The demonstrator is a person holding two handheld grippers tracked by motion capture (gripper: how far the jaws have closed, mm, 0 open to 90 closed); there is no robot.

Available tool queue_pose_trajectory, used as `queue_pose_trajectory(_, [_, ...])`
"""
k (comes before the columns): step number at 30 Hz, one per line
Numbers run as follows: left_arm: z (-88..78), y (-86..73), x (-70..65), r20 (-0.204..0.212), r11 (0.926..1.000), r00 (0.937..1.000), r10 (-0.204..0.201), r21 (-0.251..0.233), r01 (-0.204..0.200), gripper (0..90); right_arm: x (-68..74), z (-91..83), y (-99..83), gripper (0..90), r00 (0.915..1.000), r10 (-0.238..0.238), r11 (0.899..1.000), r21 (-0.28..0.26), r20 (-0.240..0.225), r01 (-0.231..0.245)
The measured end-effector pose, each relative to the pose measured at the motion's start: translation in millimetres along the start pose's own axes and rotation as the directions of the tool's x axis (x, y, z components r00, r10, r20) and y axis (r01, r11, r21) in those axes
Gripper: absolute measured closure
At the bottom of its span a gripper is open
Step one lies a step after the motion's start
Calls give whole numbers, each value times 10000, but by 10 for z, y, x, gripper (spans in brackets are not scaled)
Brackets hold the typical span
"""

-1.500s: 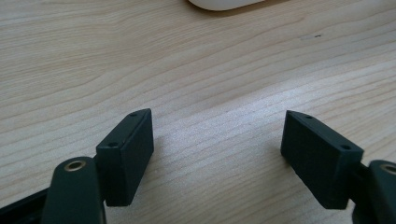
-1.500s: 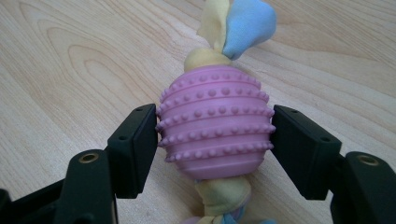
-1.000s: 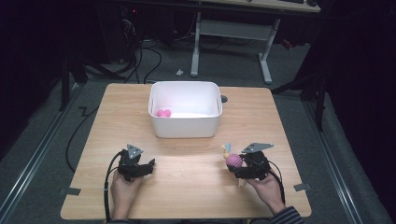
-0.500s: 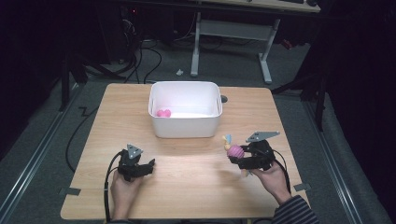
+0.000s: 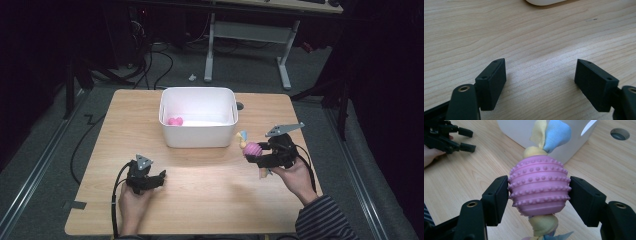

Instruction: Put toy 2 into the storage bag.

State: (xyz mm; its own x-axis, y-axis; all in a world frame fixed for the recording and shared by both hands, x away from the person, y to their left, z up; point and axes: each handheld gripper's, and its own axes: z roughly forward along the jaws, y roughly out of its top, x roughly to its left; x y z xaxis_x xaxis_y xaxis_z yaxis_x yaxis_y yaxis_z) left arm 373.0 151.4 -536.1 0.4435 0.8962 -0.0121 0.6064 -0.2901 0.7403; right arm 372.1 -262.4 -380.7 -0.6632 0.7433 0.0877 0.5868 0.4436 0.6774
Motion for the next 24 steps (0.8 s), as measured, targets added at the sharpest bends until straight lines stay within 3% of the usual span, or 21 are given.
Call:
queue_pose_trajectory(16, [-1,1,2,9,10000,10000,-1,16,1,256,-30,-168,484,341,9976,-576,9973,-424,379,592])
queue_pose_trajectory(24, [-1,1,2,17,10000,10000,-4,22,4,256,-54,-191,774,341,9925,-1073,9920,-598,577,1107])
